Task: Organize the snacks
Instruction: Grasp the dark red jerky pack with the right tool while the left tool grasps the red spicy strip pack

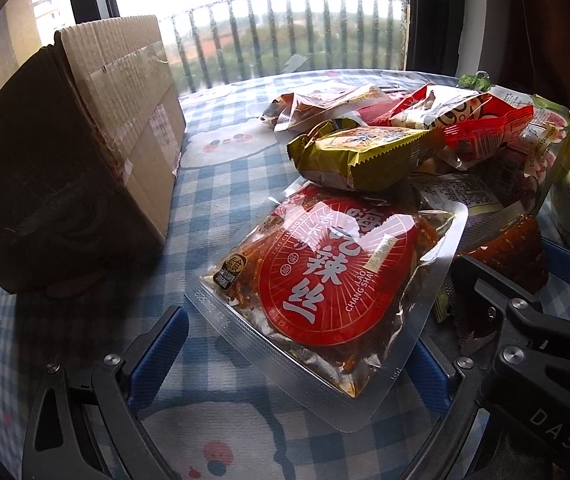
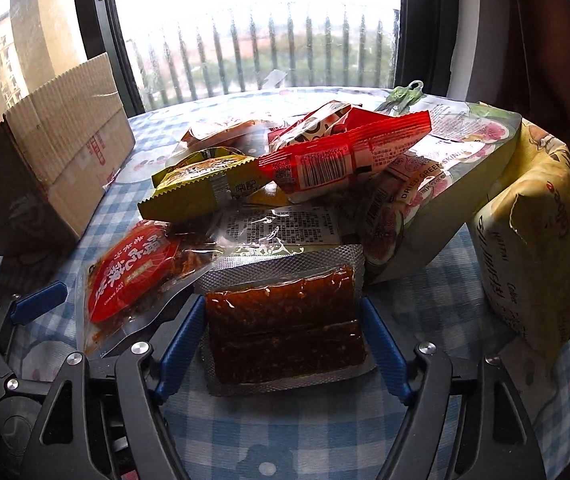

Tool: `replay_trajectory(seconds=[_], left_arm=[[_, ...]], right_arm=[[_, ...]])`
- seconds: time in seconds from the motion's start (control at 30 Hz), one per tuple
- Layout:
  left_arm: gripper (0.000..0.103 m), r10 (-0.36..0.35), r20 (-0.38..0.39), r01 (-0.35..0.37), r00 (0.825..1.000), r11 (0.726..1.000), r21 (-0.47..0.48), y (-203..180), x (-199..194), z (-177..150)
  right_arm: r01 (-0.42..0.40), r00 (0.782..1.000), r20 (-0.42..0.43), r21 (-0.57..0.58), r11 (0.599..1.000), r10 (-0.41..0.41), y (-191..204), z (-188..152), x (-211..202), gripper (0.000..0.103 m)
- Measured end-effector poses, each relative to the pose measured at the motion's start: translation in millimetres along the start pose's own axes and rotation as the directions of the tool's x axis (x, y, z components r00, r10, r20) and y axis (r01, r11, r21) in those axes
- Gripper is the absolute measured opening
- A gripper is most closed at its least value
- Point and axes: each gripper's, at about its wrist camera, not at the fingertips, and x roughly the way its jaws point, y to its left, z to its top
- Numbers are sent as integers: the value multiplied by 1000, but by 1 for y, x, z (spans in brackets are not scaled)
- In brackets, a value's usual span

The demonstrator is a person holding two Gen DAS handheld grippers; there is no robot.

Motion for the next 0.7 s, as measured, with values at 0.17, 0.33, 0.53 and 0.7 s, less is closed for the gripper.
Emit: replay_trajectory(seconds=[0.17,0.33,0.53,0.7], left_arm=[[101,5,10,-5,1000,1000,26,-4,5,6],[100,27,56,-30,998,998,52,-11,5,14],[78,-33,55,29,998,997,76,-18,16,22],[62,-15,73,9,997,996,86,-20,18,27]], right_arm=[[-6,1000,12,5,1000,6,0,2,-2,75],[-21,1000,15,22,1000,20,-3,6,-1,75],[-30,999,15,23,999,30,-3,13,3,75],[-50,999,9,27,998,50,-3,17,7,75]])
